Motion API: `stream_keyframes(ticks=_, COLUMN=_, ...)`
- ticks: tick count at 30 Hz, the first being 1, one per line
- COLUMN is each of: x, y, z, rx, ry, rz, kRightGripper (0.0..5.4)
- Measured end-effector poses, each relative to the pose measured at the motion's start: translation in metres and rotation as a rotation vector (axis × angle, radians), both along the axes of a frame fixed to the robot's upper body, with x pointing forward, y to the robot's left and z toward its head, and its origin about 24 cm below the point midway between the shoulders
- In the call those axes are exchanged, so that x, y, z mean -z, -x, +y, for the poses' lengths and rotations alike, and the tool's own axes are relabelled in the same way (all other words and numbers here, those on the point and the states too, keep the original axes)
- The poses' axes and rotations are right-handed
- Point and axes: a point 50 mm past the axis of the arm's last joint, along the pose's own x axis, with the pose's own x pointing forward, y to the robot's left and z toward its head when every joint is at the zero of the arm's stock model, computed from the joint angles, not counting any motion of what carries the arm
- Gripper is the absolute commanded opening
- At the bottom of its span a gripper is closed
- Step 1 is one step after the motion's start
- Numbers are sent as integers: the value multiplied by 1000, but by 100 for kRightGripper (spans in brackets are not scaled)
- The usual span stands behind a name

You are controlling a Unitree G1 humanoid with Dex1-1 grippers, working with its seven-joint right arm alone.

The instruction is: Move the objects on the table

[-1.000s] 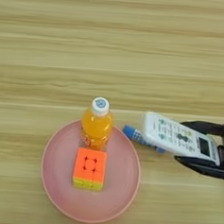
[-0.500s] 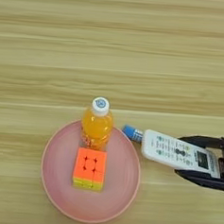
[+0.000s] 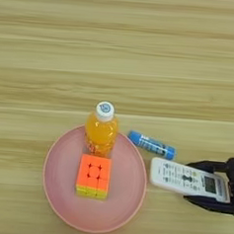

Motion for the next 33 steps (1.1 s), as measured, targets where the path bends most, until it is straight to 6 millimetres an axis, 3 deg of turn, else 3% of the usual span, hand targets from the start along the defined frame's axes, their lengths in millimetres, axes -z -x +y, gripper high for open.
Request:
stream_keyframes(ticks=9, x=17, y=1, z=-6, rx=10, ry=57, rz=25, kRightGripper=290)
stream_keyframes(ticks=25, x=24, y=-5, z=-8, rx=7, ry=79, rz=-1, kRightGripper=290)
stream_keyframes(ticks=33, x=24, y=-7, z=-8, rx=20, ry=69, rz=0, kRightGripper=390)
